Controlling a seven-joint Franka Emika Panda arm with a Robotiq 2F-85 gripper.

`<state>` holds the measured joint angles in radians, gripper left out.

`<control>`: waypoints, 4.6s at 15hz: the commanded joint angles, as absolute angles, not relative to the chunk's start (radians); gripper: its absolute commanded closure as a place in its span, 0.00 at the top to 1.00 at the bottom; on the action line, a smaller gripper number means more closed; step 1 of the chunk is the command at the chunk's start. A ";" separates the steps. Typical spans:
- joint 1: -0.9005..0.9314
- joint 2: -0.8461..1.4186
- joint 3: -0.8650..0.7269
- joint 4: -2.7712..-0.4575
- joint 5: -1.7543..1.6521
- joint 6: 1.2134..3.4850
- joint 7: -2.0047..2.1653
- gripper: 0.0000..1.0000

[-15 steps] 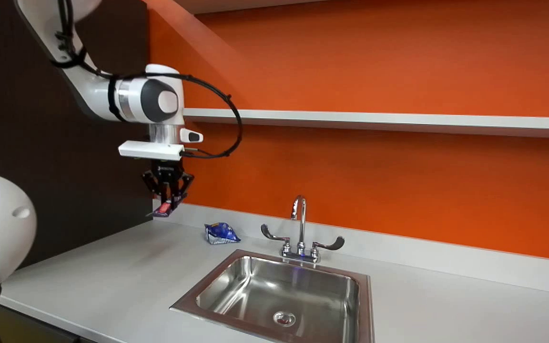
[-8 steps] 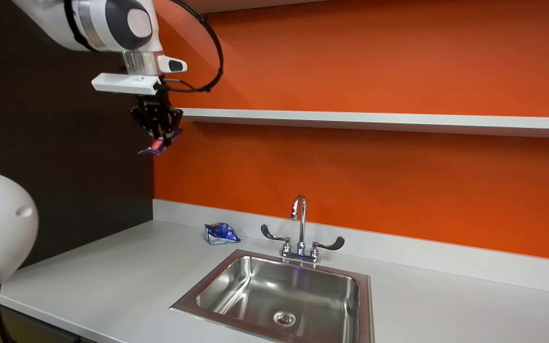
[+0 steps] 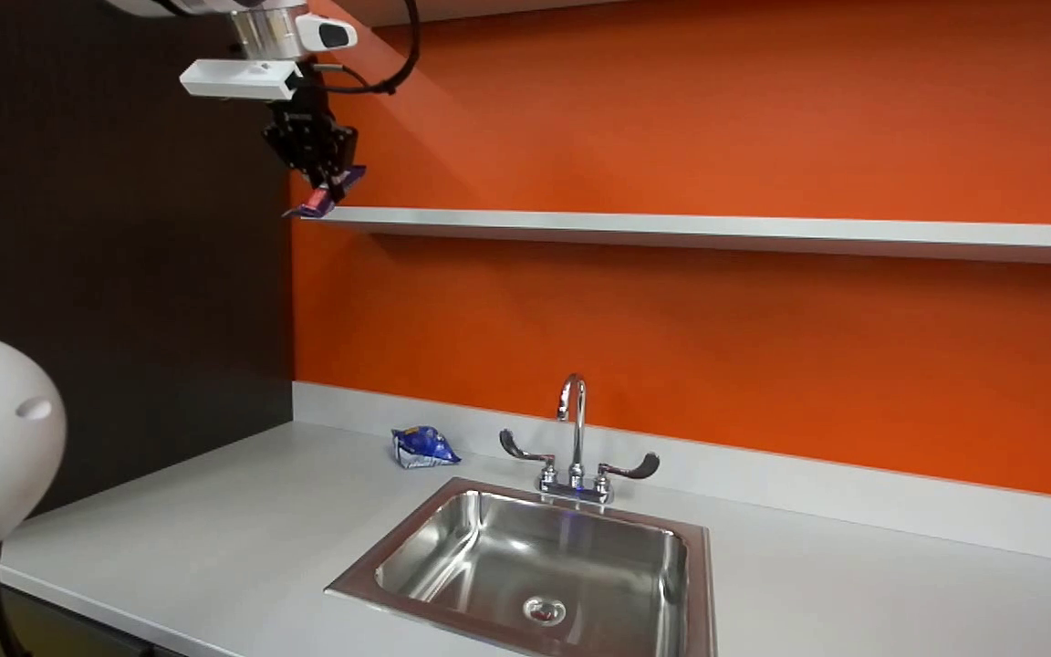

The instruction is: Pick up the purple object from the counter and put it on top of the shelf

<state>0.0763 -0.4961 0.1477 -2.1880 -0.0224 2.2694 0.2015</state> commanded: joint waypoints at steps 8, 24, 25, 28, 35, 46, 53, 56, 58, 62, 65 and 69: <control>0.021 -0.200 0.216 -1.745 -0.204 2.109 0.340 0.06; 0.123 0.249 0.095 -1.201 -0.265 1.923 0.383 0.06; 0.132 0.267 0.088 -1.175 -0.264 1.913 0.384 0.06; 0.159 0.324 0.067 -1.101 -0.264 1.880 0.389 0.06; 0.162 0.408 0.067 -0.990 -0.275 1.812 0.422 0.62; 0.151 0.277 0.075 -1.105 -0.254 1.791 0.425 1.00; 0.146 0.044 0.082 -1.398 -0.257 1.824 0.366 1.00; 0.145 -0.060 0.086 -1.551 -0.227 1.818 0.285 1.00; 0.149 -0.122 0.082 -1.661 -0.200 1.818 0.235 1.00; 0.136 -0.241 0.091 -1.891 -0.126 1.815 0.154 1.00; 0.135 -0.316 0.088 -2.052 -0.067 1.829 0.140 1.00; 0.134 -0.394 0.087 -2.246 -0.047 1.905 0.124 1.00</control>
